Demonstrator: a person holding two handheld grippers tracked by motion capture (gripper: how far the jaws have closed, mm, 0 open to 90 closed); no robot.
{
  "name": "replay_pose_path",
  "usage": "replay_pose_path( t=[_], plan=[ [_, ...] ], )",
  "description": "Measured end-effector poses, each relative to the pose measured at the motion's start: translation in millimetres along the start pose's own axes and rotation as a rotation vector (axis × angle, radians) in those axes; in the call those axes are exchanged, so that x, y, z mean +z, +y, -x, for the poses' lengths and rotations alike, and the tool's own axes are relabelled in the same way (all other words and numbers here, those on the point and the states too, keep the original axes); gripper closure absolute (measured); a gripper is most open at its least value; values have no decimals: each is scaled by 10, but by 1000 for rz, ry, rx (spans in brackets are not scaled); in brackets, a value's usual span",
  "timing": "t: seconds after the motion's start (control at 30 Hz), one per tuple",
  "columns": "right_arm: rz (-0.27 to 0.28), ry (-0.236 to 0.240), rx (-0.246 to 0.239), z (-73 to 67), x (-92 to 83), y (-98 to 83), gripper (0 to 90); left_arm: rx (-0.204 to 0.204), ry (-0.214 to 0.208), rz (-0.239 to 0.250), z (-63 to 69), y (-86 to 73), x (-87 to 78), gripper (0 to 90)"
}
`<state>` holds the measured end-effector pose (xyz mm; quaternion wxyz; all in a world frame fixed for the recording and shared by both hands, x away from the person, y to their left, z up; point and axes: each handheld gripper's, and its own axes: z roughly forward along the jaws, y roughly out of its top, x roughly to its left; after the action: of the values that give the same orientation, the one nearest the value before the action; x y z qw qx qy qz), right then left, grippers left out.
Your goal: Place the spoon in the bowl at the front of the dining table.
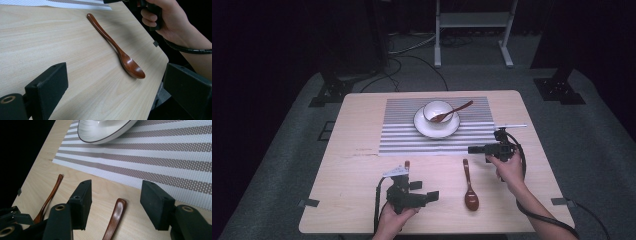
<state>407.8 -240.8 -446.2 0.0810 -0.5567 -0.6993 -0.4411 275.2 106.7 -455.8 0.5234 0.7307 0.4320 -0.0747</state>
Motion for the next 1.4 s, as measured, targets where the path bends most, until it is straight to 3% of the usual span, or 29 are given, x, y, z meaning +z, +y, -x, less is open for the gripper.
replay_pose_path(
  t=[0.4,1.4],
  plan=[
    [6,-2,-19,5,-114,-129,411,-2,0,-4,1,-8,18,50],
    [18,49,1,27,-237,-462,407,-2,1,-7,1,-14,34,50]
  ],
)
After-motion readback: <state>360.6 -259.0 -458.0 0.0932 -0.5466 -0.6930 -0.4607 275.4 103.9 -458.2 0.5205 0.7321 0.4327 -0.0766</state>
